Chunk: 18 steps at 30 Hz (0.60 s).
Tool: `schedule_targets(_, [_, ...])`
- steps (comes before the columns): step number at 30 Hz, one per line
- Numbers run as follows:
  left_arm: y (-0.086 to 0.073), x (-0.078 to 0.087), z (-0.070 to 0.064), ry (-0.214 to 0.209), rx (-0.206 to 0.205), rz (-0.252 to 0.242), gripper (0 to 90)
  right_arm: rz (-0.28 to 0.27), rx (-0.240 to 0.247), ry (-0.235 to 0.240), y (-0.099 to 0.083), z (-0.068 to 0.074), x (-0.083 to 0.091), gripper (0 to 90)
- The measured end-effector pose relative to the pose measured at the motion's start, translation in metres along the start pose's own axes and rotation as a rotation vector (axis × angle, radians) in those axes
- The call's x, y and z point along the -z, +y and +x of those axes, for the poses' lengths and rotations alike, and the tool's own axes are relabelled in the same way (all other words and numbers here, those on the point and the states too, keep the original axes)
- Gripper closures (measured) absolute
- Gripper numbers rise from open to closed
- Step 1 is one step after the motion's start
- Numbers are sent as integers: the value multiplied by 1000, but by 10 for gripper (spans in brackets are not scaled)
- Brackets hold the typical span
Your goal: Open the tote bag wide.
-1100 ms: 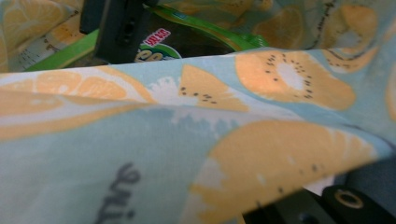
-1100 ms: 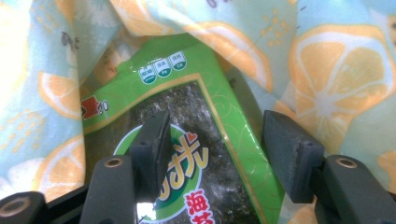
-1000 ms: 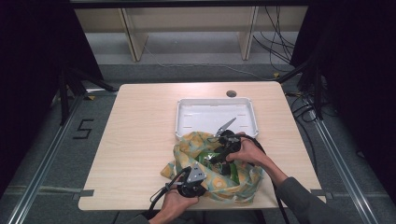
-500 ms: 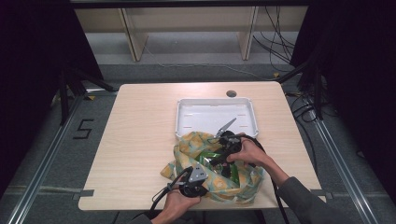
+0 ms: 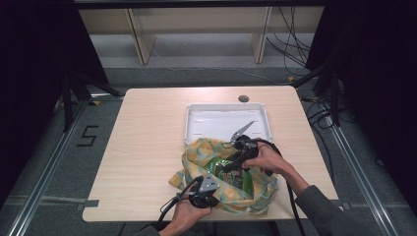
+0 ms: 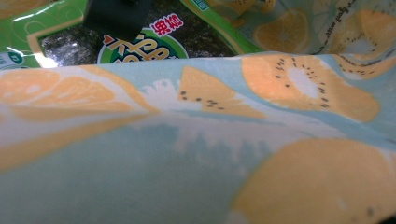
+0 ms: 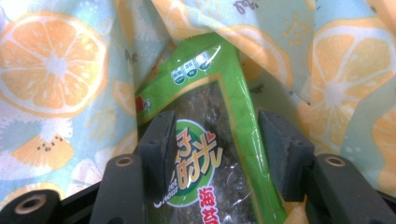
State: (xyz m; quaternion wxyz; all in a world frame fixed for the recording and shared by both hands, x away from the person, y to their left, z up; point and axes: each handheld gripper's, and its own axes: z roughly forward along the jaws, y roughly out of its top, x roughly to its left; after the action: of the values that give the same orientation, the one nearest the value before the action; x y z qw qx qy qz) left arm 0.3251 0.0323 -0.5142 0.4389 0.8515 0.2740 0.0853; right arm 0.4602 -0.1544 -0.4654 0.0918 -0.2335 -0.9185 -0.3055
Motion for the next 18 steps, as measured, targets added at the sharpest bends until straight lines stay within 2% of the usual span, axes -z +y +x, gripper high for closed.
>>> schedule_targets(2, [-1,-2,-2,0,29,-14,896,9,-6,6,0,1,-1,510])
schedule_targets(3, [-1,-2,-1,-3,16,-12,895,10,6,16,0,1,-3,512])
schedule_targets(4, [-1,-1,0,-3,-4,7,895,25,-16,13,0,3,-3,511])
schedule_targets(5, [-1,-1,1,-5,-9,12,895,28,-13,7,0,4,-4,517])
schedule_targets(6, [-1,-1,0,-4,1,4,895,32,-4,26,0,3,-4,522])
schedule_targets(7, [-1,-1,0,-3,0,5,895,27,1,11,1,4,-4,526])
schedule_targets(9, [-1,-1,0,-4,-3,10,895,30,-21,24,1,5,-2,541])
schedule_targets(12, [-1,-2,0,0,8,8,895,16,11,29,1,4,0,573])
schedule_targets(13, [-1,-2,0,-2,13,5,895,23,-2,62,1,5,1,583])
schedule_targets(14, [-1,-1,1,-9,1,11,895,23,4,53,2,5,2,591])
schedule_targets(16, [-1,-2,1,-6,3,7,895,12,23,48,2,6,3,608])
schedule_targets(17, [-2,-2,0,-6,30,7,895,12,20,46,2,7,4,610])
schedule_targets(18, [-2,-2,0,-7,26,9,895,13,26,54,2,7,5,611])
